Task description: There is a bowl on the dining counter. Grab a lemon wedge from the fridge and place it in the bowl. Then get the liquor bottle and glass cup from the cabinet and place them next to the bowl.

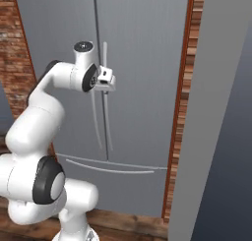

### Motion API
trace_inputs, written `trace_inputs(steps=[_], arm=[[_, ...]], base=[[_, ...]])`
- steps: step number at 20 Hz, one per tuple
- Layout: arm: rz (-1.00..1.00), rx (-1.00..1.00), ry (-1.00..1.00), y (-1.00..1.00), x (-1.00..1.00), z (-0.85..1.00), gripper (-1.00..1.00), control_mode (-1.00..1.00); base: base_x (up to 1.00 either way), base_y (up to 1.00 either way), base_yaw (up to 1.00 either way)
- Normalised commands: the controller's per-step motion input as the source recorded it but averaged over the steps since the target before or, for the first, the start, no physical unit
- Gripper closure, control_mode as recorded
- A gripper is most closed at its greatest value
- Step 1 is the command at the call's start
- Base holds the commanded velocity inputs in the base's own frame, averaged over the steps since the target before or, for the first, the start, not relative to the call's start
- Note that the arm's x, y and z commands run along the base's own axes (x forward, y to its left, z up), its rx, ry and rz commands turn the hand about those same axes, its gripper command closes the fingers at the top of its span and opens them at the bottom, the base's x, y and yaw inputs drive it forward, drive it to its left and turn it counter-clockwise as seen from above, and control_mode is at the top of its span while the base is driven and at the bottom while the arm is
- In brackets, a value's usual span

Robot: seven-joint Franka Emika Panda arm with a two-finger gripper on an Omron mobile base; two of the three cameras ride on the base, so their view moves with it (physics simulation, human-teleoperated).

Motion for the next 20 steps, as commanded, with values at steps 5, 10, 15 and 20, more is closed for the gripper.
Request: trace_inputs(steps=[5, 10, 15, 20], arm=[[0.00, 0.00, -0.27, 0.00, 0.41, 0.00, -1.00, -1.00], [0.00, 0.00, -0.28, 0.00, 0.34, -0.03, -1.00, -1.00], [0.00, 0.00, -0.15, 0.00, 0.45, 0.00, -1.00, -1.00], [0.00, 0.00, -0.02, 0.00, 0.53, 0.00, -1.00, -1.00]], base=[[0.00, 0.00, 0.00], [0.00, 0.00, 0.00], [0.00, 0.00, 0.00], [0.00, 0.00, 0.00]])
